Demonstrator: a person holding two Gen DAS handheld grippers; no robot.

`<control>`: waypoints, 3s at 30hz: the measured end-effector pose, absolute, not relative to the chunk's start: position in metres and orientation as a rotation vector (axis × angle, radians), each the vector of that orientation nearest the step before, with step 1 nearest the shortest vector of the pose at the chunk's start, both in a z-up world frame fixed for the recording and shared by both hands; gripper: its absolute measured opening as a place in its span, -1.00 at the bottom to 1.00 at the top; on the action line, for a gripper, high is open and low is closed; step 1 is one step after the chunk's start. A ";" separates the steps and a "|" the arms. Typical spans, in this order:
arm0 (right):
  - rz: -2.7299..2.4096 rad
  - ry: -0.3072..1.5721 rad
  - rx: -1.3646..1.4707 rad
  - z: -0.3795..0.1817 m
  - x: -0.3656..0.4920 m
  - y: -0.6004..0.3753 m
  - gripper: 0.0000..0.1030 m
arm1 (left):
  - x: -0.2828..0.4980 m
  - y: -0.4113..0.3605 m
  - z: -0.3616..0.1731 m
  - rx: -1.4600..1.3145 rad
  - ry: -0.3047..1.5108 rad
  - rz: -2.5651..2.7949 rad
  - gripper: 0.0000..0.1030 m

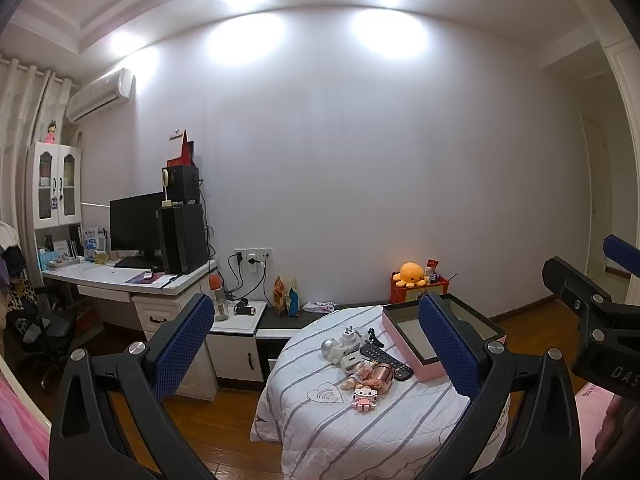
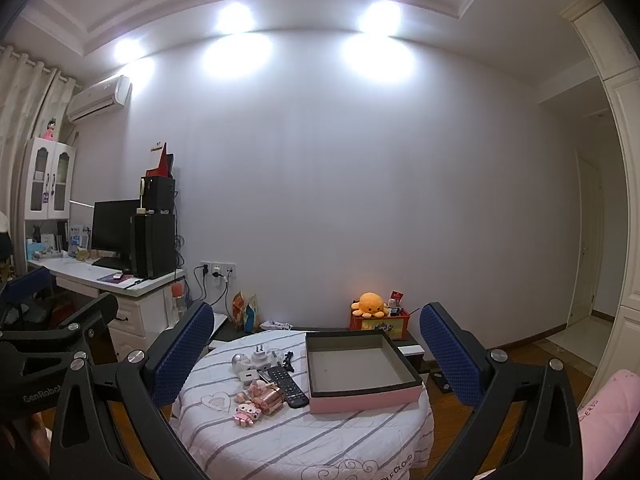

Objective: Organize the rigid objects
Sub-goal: 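Move both tools toward the items on the bed, then grasp the block cat figure with the left tool while the right tool approaches the rose-gold canister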

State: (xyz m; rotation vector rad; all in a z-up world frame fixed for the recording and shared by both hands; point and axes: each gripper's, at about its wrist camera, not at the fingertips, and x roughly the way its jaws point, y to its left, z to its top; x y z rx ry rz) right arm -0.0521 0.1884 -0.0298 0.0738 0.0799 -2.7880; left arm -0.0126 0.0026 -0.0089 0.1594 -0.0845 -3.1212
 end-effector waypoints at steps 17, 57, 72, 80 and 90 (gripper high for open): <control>-2.765 0.096 0.096 -0.032 -0.055 0.185 1.00 | -0.014 -0.004 -0.011 0.172 -0.066 -3.044 1.00; -2.666 0.164 0.706 -0.170 -0.222 0.158 1.00 | -0.212 0.017 -0.175 0.939 -0.112 -3.025 1.00; -2.560 0.144 0.925 -0.235 -0.294 0.139 1.00 | -0.291 0.022 -0.253 1.278 -0.115 -2.908 1.00; -2.508 0.152 0.970 -0.250 -0.307 0.128 1.00 | -0.311 0.017 -0.270 1.364 -0.078 -2.912 0.68; -2.478 0.162 0.978 -0.254 -0.303 0.117 1.00 | -0.308 0.004 -0.269 1.389 -0.035 -2.975 0.08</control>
